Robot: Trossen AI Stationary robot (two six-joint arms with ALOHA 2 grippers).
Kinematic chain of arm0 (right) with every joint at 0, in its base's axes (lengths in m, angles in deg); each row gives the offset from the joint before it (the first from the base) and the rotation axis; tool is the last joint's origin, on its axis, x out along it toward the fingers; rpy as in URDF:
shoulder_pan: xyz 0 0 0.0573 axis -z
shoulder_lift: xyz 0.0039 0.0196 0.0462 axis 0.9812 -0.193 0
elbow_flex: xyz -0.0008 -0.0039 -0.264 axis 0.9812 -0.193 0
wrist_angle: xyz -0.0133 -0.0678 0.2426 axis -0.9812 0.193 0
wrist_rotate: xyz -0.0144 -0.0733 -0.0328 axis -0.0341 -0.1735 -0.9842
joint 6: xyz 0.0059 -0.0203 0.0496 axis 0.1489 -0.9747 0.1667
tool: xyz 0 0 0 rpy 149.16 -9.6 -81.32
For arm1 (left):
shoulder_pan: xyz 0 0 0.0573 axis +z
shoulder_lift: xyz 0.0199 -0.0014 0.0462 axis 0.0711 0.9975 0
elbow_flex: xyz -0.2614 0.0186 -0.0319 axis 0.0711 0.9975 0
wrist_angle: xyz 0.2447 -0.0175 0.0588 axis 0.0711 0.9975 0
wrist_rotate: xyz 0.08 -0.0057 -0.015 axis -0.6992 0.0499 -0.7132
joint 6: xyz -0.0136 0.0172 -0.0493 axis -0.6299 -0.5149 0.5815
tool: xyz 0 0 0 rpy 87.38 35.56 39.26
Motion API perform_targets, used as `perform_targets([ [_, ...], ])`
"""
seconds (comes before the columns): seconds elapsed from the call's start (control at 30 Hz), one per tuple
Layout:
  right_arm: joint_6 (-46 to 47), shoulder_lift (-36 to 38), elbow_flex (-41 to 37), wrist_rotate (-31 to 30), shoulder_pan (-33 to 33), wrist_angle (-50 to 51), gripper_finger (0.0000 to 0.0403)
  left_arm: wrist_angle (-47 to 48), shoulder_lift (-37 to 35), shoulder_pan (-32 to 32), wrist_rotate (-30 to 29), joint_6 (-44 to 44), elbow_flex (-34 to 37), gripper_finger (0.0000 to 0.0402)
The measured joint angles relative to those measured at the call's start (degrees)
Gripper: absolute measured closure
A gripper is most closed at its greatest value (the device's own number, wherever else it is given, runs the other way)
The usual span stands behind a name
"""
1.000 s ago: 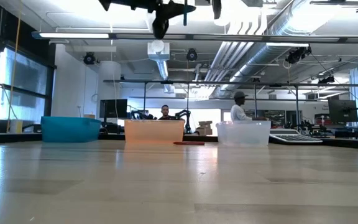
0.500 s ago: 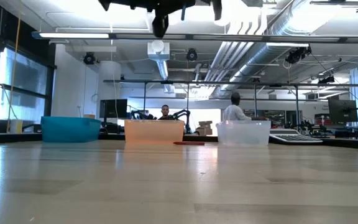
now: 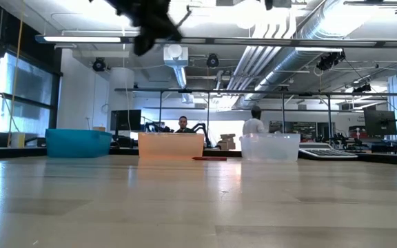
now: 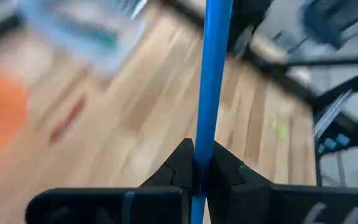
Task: Sort crayons/erasers/pens/pencils in bins
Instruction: Put the blue pencil into the yellow bin
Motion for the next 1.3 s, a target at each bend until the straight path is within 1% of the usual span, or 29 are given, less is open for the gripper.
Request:
perform_targets([
  [0.1,-3.0,3.3,0.0,0.0,2.8,6.4,0.0199,10.0,-3.0,-3.1,-2.5,4.6,0.0,0.0400],
  [0.17,-4.8,5.1,0.0,-0.2,4.6,10.1,0.0227,17.2,-5.4,-6.8,-5.0,10.0,0.0,0.0400],
  [0.23,-6.3,6.5,0.0,-0.3,6.4,12.6,0.0268,22.2,-7.8,-11.3,-8.0,17.6,0.0,0.0400],
  [0.3,-7.3,7.4,0.0,0.2,8.1,14.8,0.0316,26.5,-10.0,-17.1,-11.0,27.3,0.0,0.0400],
  [0.37,-8.6,7.8,0.0,1.6,9.8,16.3,0.0367,28.8,-11.4,-24.0,-14.3,36.8,0.0,0.0400],
  [0.4,-9.3,7.9,0.0,2.6,10.7,16.9,0.0384,30.5,-11.9,-27.8,-15.9,41.6,0.0,0.0401],
  [0.43,-9.9,8.0,0.0,3.4,11.4,17.3,0.0393,32.8,-12.1,-31.7,-17.3,46.4,0.0,0.0401],
  [0.53,-11.1,8.0,0.0,6.4,13.6,17.4,0.0379,38.1,-11.6,-43.0,-20.5,59.8,0.0,0.0401],
  [0.63,-11.1,7.9,0.0,8.5,15.4,17.4,0.0374,42.1,-9.4,-52.3,-22.8,71.6,0.0,0.0401],
  [0.73,-11.1,7.9,0.0,8.5,16.4,17.3,0.0387,44.3,-6.8,-59.7,-24.1,81.8,0.0,0.0401],
  [0.83,-11.3,7.9,0.0,8.4,17.0,17.3,0.0400,44.5,-3.3,-65.9,-24.4,89.3,0.0,0.0401],
  [0.93,-11.5,7.9,0.0,8.2,17.1,17.3,0.0397,44.1,0.8,-70.8,-24.2,96.2,0.0,0.0401],
  [1.03,-11.5,7.9,0.0,7.1,17.1,17.3,0.0400,41.7,4.6,-74.4,-24.2,101.4,0.0,0.0401],
  [1.13,-11.5,7.8,0.0,6.7,17.1,17.0,0.0402,39.6,8.5,-76.4,-23.1,102.2,0.0,0.0401],
  [1.3,-11.5,7.6,0.0,5.6,17.1,16.5,0.0402,35.1,13.9,-76.9,-23.0,102.2,0.0,0.0401],
])
